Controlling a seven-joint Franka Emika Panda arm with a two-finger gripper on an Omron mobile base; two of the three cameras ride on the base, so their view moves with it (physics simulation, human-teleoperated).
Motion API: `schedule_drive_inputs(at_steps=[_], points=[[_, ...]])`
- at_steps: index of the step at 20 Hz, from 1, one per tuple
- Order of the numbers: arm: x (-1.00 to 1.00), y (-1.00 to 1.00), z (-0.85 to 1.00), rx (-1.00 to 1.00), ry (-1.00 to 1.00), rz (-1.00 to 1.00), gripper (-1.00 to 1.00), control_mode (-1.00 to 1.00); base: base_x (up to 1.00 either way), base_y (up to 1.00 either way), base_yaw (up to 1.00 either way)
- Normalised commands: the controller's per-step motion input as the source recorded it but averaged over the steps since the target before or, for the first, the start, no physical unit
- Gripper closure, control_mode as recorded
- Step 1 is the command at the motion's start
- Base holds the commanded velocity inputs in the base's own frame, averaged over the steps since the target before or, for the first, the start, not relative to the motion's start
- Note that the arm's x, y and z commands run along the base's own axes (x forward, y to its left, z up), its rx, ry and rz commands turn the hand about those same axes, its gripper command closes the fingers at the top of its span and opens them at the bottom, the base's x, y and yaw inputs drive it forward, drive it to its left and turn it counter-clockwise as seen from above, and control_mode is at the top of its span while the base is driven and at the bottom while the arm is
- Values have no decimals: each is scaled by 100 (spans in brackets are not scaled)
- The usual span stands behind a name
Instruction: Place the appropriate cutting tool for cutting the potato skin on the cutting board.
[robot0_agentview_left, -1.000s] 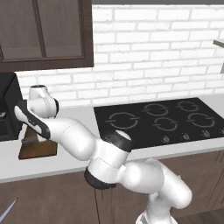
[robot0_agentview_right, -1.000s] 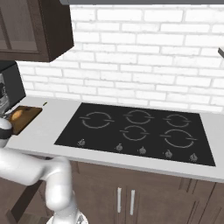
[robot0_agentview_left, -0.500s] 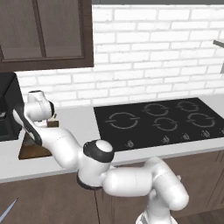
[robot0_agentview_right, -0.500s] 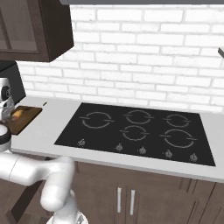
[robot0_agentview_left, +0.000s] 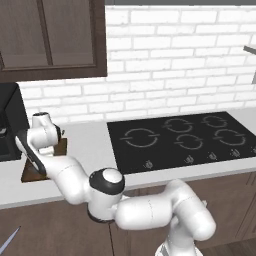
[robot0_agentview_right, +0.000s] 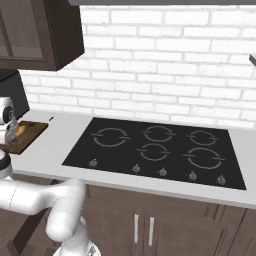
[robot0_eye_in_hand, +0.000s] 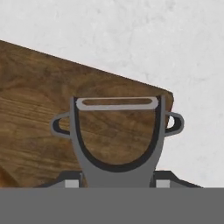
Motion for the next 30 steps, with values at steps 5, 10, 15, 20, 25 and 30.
schedule_drive_inputs(at_steps=[5,10,15,20,25,30], points=[[-23,-10,-16,4,-7,-1,-100,-100,0,0,0],[-28,-25,31,4,-8,-1,-100,-100,0,0,0],[-34,-42,57,5,-14,0,-100,-100,0,0,0],[-43,-70,45,7,-12,0,-100,-100,0,0,0],[-31,-76,6,7,-3,0,-100,-100,0,0,0],[-23,-68,9,7,0,0,-100,-100,0,0,0]])
